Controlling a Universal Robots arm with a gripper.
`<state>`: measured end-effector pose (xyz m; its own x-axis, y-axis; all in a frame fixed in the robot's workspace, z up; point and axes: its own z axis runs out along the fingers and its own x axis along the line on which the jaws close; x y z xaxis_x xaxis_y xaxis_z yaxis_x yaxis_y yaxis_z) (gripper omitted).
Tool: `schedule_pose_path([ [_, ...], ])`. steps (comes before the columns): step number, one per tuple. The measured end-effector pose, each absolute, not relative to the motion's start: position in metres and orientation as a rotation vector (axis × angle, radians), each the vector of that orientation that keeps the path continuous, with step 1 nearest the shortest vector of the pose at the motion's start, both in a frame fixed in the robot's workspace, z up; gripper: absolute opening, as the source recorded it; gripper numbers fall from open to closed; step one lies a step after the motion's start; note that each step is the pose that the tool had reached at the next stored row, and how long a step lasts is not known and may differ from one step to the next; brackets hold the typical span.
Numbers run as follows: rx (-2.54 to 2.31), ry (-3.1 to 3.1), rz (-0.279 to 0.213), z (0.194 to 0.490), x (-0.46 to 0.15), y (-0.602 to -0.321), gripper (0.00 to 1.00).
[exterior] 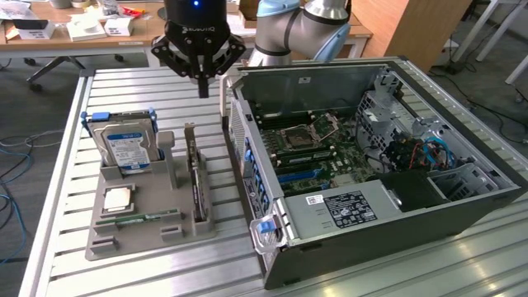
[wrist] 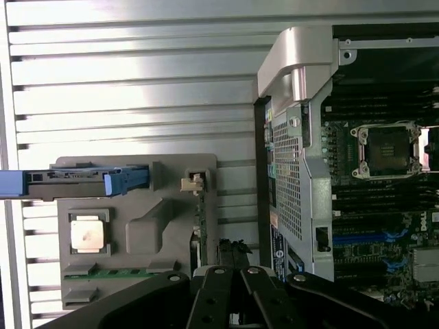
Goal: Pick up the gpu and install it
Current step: 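Reach for the gpu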
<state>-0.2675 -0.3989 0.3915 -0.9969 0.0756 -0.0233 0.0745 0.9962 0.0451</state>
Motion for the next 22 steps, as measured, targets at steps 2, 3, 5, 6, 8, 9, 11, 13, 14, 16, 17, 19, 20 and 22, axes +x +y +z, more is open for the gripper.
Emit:
schedule_pose_path([
  [2,0.117,3.114,0.069,0.391,-0.270,-0.399,0.11],
  [3,0.117,3.114,0.069,0.391,-0.271,-0.399,0.11],
  [5,0.117,3.114,0.069,0.391,-0.273,-0.399,0.11],
  [6,0.117,3.114,0.069,0.391,-0.275,-0.399,0.11],
  [8,0.117,3.114,0.069,0.391,-0.277,-0.399,0.11],
  [9,0.117,3.114,0.069,0.391,-0.278,-0.399,0.11],
  [11,0.117,3.114,0.069,0.391,-0.281,-0.399,0.11],
  [13,0.117,3.114,0.069,0.391,-0.283,-0.399,0.11],
  [14,0.117,3.114,0.069,0.391,-0.283,-0.399,0.11],
  [16,0.117,3.114,0.069,0.391,-0.283,-0.399,0.11],
  [17,0.117,3.114,0.069,0.391,-0.283,-0.399,0.11],
  [19,0.117,3.114,0.069,0.391,-0.283,-0.399,0.11],
  [20,0.117,3.114,0.069,0.391,-0.283,-0.399,0.11],
  [22,0.117,3.114,0.069,0.391,-0.283,-0.400,0.11],
])
